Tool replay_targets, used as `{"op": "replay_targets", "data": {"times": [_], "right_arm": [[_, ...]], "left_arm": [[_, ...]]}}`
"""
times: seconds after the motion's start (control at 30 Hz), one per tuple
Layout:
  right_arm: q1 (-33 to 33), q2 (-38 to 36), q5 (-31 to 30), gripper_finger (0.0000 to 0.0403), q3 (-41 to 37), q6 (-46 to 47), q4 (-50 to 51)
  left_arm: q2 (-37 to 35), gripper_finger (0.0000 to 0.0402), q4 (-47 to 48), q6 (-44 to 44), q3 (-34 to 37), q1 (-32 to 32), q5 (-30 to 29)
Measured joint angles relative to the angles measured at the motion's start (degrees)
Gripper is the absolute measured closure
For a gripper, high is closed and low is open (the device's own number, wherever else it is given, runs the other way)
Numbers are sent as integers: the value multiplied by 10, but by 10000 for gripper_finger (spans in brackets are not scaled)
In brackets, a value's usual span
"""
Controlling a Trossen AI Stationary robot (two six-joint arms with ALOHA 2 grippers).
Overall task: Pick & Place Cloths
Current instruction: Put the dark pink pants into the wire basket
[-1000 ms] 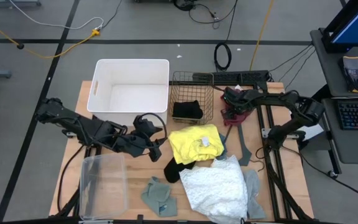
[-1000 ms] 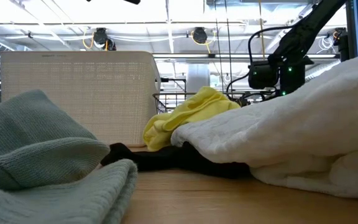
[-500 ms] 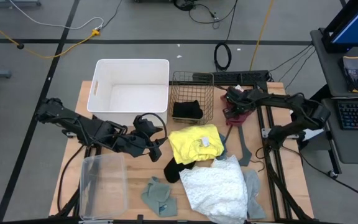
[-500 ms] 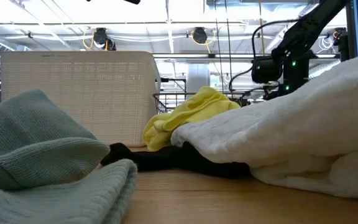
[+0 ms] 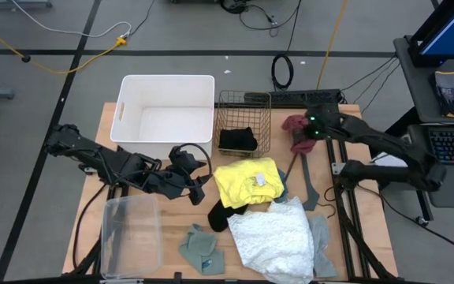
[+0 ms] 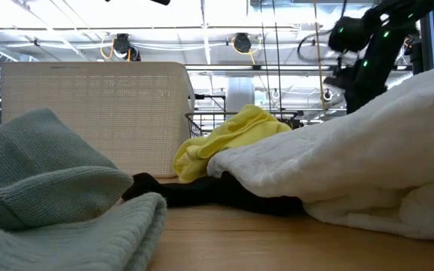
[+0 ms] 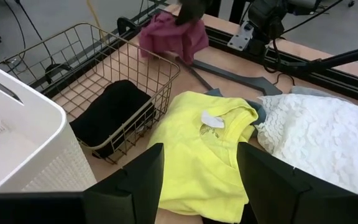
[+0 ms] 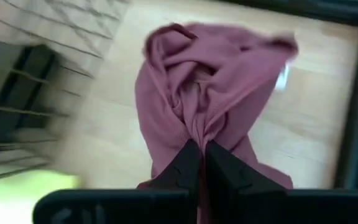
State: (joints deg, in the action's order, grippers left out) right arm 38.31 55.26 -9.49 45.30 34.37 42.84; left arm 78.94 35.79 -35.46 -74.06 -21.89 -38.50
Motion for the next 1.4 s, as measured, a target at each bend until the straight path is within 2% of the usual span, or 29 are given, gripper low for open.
{"op": "replay_targets", "data": {"times": [0.1, 0.3, 0.57, 0.7, 0.87, 1.17, 1.4], "right_arm": [[-1, -60, 41, 398, 0, -1, -15], [-1, -166, 167, 400, 0, -59, -93], [-1, -247, 319, 401, 0, -160, -226], [-2, -266, 391, 402, 0, -209, -290], [-2, -274, 482, 402, 0, -336, -355], [-2, -274, 598, 401, 0, -536, -427], [-2, -274, 711, 400, 0, -565, -535]], "left_arm": [[0, 194, 0, -2, 0, 0, 0], [0, 194, 0, -2, 0, 0, 14], [0, 195, 0, -2, 0, 0, 14], [0, 195, 0, -1, 0, 0, 14], [0, 194, 0, 3, 0, 0, 14], [0, 194, 0, 5, 0, 0, 14], [0, 194, 0, 5, 0, 1, 14]]}}
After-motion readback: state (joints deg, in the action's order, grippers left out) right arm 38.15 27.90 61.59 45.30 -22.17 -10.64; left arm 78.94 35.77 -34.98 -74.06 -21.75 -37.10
